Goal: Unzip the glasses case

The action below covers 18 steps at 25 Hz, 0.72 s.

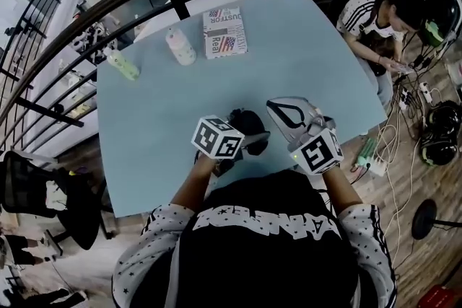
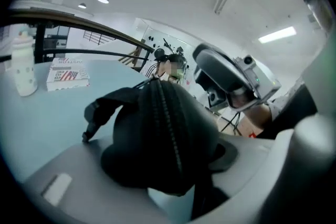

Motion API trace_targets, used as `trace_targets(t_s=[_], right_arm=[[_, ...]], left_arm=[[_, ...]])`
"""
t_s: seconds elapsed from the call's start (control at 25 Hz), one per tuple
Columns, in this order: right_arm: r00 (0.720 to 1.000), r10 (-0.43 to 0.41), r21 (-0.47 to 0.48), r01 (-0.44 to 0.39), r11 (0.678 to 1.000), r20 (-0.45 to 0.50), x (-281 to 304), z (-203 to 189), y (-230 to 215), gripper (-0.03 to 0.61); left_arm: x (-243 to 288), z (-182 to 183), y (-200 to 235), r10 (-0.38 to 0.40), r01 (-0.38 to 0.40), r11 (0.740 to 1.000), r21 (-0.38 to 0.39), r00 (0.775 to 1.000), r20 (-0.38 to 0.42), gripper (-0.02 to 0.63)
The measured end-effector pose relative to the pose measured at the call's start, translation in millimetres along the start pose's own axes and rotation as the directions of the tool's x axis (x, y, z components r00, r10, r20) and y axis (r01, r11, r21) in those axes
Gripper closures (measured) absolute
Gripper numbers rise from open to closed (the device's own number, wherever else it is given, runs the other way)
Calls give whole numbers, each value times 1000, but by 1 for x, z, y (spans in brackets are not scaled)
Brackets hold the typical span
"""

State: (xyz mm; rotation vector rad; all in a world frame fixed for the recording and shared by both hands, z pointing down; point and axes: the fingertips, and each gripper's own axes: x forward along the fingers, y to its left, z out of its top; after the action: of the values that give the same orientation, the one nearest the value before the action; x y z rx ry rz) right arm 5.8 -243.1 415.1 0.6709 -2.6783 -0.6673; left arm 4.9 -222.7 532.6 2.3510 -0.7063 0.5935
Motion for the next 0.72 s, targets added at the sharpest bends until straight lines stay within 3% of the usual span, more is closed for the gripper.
trace_targets(t_s=[0.16,0.28,0.36,0.52,0.6,0.72], right_arm=[[1000,-15,95,14,995,4,2,-5,-1,572],[999,-42,198,35,979,31,-2,-8,-6,572],[995,-84,331,60,942,59,-7,-12,-14,572],[978,-192,575,112,810,80,-16,-28,-30,574],[973,-223,606,141,783,62,-19,-36,-33,574],[969,-241,621,157,768,53,-22,-39,-33,574]], left_arm=[[-5,3,17,-21,33,990,-137,996,88,614],[-9,7,19,-20,42,985,-165,991,130,614],[-13,14,18,-18,49,983,-175,984,175,614],[-25,28,13,-20,78,977,-199,960,279,614],[-32,35,10,-9,73,979,-191,947,320,614],[-45,45,11,31,38,984,-174,925,380,614]])
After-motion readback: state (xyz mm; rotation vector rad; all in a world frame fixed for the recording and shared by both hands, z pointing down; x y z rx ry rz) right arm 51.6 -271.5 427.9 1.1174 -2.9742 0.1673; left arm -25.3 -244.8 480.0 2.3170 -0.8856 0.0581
